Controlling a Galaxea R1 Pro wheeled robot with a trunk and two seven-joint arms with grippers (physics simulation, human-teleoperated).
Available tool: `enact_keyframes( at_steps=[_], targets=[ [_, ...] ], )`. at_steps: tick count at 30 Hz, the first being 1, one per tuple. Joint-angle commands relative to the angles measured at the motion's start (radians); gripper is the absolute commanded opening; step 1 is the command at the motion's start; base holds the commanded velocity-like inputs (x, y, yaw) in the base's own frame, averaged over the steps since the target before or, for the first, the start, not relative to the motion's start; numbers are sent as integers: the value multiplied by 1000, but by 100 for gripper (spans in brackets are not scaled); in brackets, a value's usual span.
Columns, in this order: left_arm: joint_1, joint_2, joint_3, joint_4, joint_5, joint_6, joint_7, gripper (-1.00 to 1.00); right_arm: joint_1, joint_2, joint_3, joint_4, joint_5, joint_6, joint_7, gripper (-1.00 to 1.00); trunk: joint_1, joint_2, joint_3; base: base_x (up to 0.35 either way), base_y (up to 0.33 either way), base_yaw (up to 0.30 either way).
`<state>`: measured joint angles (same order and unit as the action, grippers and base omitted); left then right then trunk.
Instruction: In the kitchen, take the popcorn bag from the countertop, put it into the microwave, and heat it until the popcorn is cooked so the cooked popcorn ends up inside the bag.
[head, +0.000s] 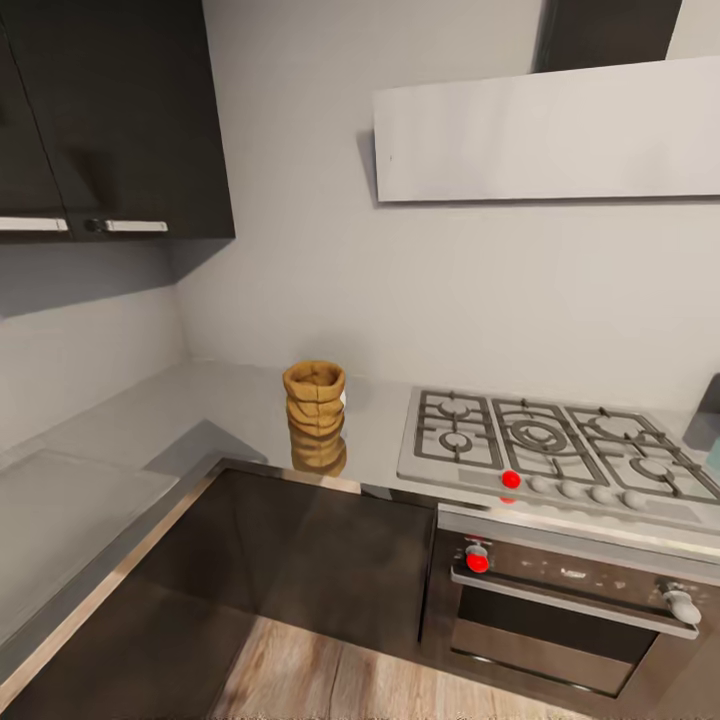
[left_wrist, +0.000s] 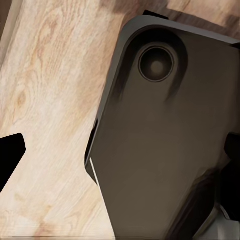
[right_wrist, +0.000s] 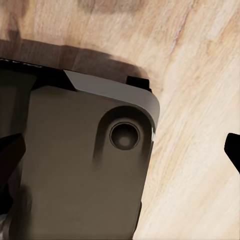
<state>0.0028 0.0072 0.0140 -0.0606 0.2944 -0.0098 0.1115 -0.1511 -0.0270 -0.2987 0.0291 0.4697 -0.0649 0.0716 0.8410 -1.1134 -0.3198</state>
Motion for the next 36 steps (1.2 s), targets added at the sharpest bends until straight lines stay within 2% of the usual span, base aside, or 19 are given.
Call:
enact_keyframes(
  at_steps=[1, 36],
  targets=[
    [0, 0, 2, -1, 6, 0, 2, 100, -1, -1, -9, 3, 7, -6, 2, 100, 0, -1, -3, 0, 0, 0],
    [0, 0, -3, 1, 3, -1, -1, 100, -1, -2, -10, 3, 7, -12, 0, 100, 0, -1, -58, 0, 0, 0]
  ],
)
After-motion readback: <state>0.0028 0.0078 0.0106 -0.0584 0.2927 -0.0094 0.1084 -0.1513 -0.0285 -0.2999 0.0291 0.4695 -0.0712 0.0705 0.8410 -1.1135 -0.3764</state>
